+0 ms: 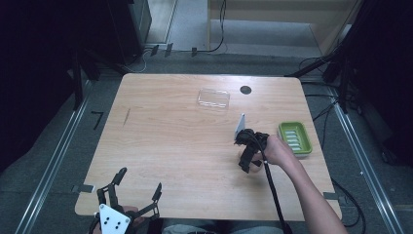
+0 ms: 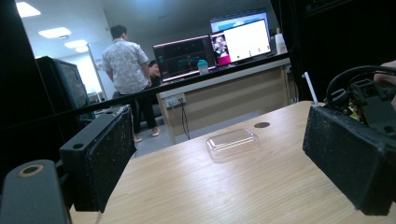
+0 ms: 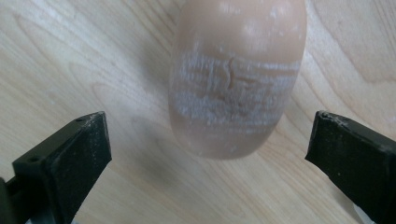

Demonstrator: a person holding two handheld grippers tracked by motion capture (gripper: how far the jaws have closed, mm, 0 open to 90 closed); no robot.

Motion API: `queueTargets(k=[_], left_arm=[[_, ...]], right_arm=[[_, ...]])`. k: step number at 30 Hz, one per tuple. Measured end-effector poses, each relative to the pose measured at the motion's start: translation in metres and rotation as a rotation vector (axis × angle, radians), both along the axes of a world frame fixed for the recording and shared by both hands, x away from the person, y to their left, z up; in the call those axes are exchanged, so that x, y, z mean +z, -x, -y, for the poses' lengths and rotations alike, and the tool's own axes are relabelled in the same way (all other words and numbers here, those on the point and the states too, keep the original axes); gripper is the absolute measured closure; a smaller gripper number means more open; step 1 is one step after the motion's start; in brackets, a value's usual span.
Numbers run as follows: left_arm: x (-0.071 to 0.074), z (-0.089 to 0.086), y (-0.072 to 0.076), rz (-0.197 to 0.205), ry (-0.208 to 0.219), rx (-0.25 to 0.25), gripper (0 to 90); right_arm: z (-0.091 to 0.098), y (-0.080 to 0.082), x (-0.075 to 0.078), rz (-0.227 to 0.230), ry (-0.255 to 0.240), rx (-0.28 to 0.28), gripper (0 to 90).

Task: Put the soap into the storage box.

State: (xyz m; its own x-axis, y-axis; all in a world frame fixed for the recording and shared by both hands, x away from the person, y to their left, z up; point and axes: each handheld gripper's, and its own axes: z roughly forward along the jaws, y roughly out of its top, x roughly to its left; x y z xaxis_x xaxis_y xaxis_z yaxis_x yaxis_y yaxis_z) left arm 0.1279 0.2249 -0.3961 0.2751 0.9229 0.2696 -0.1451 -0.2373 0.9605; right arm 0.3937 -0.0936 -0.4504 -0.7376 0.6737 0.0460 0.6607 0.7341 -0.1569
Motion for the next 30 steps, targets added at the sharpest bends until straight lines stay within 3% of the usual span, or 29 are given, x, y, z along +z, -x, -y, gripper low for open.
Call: queueTargets(k=[11, 20, 25, 30], left_arm=[[0.000, 0.000, 0.000, 0.000, -0.001, 0.000, 9.9], [0.000, 0.000, 0.000, 0.001, -0.001, -0.003, 9.9], [0.000, 0.000, 0.000, 0.001, -0.001, -0.003, 9.9], [0.000, 0.000, 0.000, 0.001, -0.001, -0.003, 9.9]], right_arm=[[0.000, -0.010, -0.011, 0.016, -0.014, -0.036, 0.0], [0.000, -0.014, -0.017, 0.018, -0.024, -0.059, 14.9], [-0.002, -0.014, -0.017, 0.044, -0.003, -0.076, 23.2], [-0.001, -0.014, -0.017, 0.043, -0.008, -0.075, 23.7]])
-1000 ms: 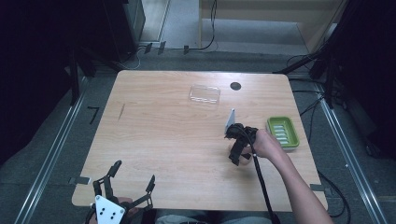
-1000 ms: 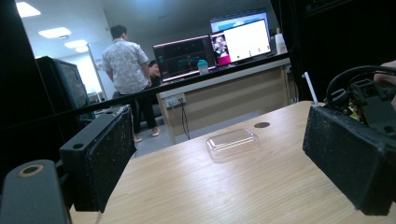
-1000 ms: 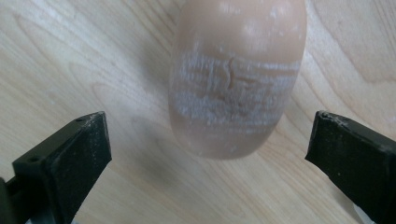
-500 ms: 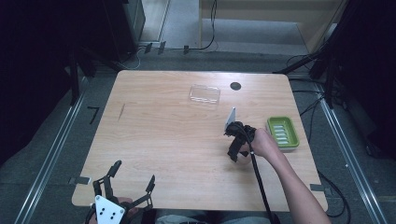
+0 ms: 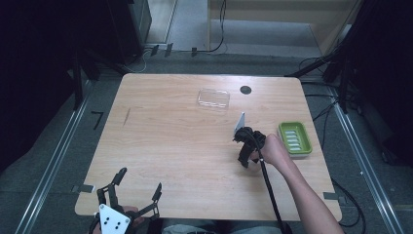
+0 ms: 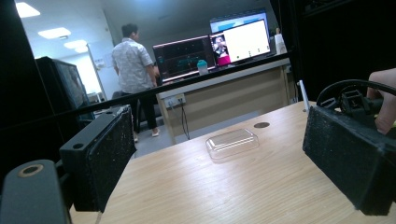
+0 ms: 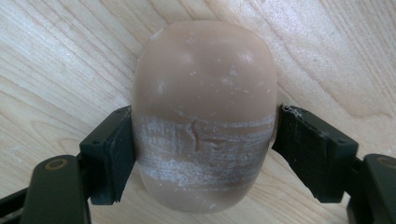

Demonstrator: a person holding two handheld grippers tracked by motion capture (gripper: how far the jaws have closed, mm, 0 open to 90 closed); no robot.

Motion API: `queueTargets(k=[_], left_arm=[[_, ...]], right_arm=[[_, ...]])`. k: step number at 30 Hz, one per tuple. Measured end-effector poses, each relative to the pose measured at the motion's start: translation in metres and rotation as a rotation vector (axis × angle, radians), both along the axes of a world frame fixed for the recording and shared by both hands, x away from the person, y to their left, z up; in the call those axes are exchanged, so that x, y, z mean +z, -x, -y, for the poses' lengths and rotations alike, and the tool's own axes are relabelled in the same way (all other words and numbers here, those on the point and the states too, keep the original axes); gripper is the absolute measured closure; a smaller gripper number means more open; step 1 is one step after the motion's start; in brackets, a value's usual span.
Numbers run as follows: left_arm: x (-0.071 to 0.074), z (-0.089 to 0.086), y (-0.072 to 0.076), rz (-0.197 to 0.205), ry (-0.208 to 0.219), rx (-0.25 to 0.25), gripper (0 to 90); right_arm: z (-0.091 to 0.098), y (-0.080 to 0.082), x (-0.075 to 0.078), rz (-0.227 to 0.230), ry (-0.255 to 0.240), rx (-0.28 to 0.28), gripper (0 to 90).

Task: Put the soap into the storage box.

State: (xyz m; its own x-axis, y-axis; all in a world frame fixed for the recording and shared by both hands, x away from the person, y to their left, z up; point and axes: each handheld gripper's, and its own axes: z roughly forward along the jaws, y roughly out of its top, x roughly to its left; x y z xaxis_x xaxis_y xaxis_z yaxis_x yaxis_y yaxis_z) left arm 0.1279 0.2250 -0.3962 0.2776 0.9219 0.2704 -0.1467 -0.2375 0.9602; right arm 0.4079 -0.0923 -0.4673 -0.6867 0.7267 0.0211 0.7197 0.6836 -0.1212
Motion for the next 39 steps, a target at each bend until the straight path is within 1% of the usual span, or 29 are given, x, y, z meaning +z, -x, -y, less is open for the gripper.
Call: queueTargets(k=[1, 2, 3, 4, 8, 12, 18, 23, 27, 28, 32, 33, 39], left_arm=[[0.000, 0.000, 0.000, 0.000, 0.000, 0.000, 9.9], [0.000, 0.000, 0.000, 0.000, 0.000, 0.001, 9.9], [0.000, 0.000, 0.000, 0.000, 0.000, 0.000, 9.9], [0.000, 0.000, 0.000, 0.000, 0.000, 0.000, 9.9], [0.000, 0.000, 0.000, 0.000, 0.000, 0.001, 9.9], [0.000, 0.000, 0.000, -0.001, 0.000, 0.002, 9.9], [0.000, 0.000, 0.000, 0.000, 0.002, 0.003, 9.9], [0.000, 0.000, 0.000, 0.000, 0.002, 0.004, 9.9], [0.000, 0.000, 0.000, 0.000, 0.002, 0.004, 9.9], [0.000, 0.000, 0.000, 0.000, 0.002, 0.004, 9.9], [0.000, 0.000, 0.000, 0.001, 0.001, 0.002, 9.9], [0.000, 0.000, 0.000, 0.000, 0.001, 0.003, 9.9], [0.000, 0.000, 0.000, 0.000, 0.002, 0.003, 9.9]], right_arm=[[0.000, 0.000, 0.001, -0.003, -0.004, 0.005, 27.8], [0.000, 0.000, 0.001, -0.003, -0.004, 0.005, 27.8], [0.000, 0.000, 0.002, -0.009, -0.016, 0.004, 32.1], [0.000, 0.000, 0.003, -0.008, -0.021, -0.004, 33.0], [0.000, -0.001, 0.003, -0.011, -0.017, 0.000, 33.3], [0.002, -0.001, 0.004, -0.012, 0.000, 0.007, 33.6], [0.008, 0.000, 0.013, -0.024, 0.001, 0.002, 33.6], [0.014, 0.000, 0.019, -0.023, 0.006, -0.004, 33.6], [0.017, 0.000, 0.021, -0.026, 0.011, -0.013, 33.7], [0.019, 0.001, 0.022, -0.034, 0.016, -0.013, 33.7], [0.022, 0.001, 0.024, -0.036, 0.020, -0.009, 33.7], [0.023, 0.001, 0.025, -0.037, 0.020, -0.017, 33.7], [0.030, 0.001, 0.030, -0.039, 0.025, -0.022, 33.8]])
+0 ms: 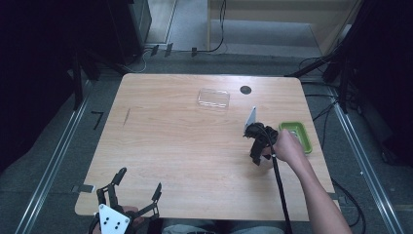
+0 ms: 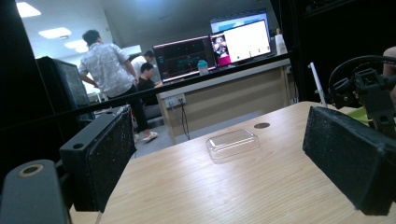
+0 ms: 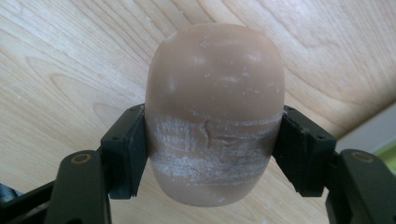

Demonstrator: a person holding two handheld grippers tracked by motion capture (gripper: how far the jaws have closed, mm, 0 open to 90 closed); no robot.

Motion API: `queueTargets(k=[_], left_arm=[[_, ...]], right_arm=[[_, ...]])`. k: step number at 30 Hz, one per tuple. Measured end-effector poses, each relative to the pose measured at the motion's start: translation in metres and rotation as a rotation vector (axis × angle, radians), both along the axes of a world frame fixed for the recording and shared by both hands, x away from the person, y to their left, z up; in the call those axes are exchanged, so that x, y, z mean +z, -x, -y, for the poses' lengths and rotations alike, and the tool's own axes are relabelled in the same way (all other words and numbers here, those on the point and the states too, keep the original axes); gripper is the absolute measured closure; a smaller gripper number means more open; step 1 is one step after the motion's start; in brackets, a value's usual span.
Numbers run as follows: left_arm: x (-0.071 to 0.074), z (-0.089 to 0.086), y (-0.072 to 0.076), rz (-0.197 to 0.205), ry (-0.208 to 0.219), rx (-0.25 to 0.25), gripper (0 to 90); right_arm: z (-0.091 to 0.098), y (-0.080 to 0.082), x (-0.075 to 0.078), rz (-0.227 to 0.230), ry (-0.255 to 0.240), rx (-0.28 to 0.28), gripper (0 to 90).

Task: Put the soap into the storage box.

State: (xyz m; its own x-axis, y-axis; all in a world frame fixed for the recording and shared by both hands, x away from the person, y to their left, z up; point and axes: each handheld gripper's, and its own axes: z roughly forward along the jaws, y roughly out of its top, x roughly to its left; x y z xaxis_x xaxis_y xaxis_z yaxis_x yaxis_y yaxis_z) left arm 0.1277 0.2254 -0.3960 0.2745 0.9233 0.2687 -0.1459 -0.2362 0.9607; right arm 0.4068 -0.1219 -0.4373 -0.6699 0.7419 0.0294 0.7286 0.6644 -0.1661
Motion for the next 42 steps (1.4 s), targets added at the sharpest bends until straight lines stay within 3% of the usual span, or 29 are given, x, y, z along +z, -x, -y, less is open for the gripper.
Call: queueTargets(k=[24, 42], left_arm=[[0.000, 0.000, 0.000, 0.001, 0.000, -0.001, 9.9], [0.000, 0.000, 0.000, 0.000, -0.001, -0.002, 9.9]], right_arm=[[0.030, -0.001, 0.020, 0.005, -0.018, -0.039, 33.8], [0.050, -0.004, 0.027, 0.016, -0.004, -0.086, 33.8]])
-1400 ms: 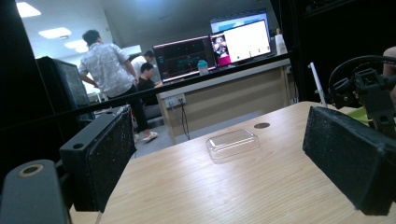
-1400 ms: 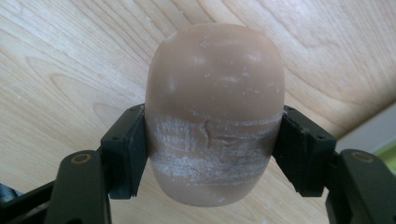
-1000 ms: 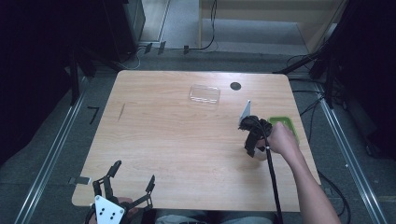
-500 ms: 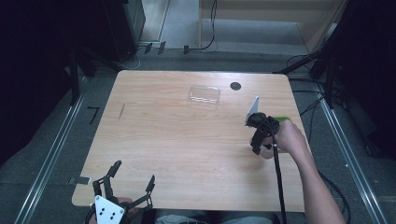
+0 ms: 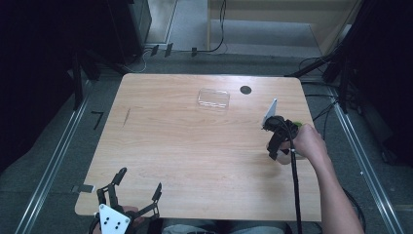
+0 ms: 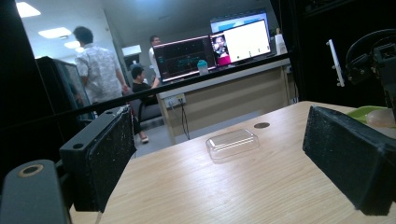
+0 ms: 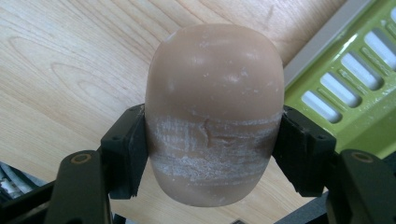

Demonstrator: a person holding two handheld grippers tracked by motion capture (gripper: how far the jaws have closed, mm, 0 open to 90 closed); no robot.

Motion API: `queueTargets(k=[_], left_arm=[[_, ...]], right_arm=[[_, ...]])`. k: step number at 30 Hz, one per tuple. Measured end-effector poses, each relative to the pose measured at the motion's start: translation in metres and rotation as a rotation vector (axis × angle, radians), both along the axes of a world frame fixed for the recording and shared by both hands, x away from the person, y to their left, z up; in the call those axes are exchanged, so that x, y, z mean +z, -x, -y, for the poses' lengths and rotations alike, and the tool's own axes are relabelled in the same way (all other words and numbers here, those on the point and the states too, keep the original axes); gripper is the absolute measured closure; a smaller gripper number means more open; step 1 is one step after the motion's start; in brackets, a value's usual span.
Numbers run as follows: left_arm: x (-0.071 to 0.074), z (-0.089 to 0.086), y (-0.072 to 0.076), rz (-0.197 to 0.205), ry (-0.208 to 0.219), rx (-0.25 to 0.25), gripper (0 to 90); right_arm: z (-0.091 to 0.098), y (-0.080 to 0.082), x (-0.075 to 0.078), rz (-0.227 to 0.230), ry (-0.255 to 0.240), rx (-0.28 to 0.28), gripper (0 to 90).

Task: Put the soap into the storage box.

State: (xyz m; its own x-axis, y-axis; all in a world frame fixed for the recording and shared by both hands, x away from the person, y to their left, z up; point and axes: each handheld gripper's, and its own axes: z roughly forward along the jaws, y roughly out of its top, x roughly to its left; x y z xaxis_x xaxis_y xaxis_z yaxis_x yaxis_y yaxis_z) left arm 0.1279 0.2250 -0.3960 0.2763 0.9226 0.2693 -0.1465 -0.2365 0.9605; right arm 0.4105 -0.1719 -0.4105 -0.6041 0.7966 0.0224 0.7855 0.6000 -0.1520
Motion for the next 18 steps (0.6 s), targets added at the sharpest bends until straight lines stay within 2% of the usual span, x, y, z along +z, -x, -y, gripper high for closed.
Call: queueTargets(k=[18], left_arm=[[0.000, 0.000, 0.000, 0.000, 0.001, 0.000, 9.9]], right_arm=[[0.015, -0.001, 0.009, 0.013, 0.011, -0.020, 33.8]])
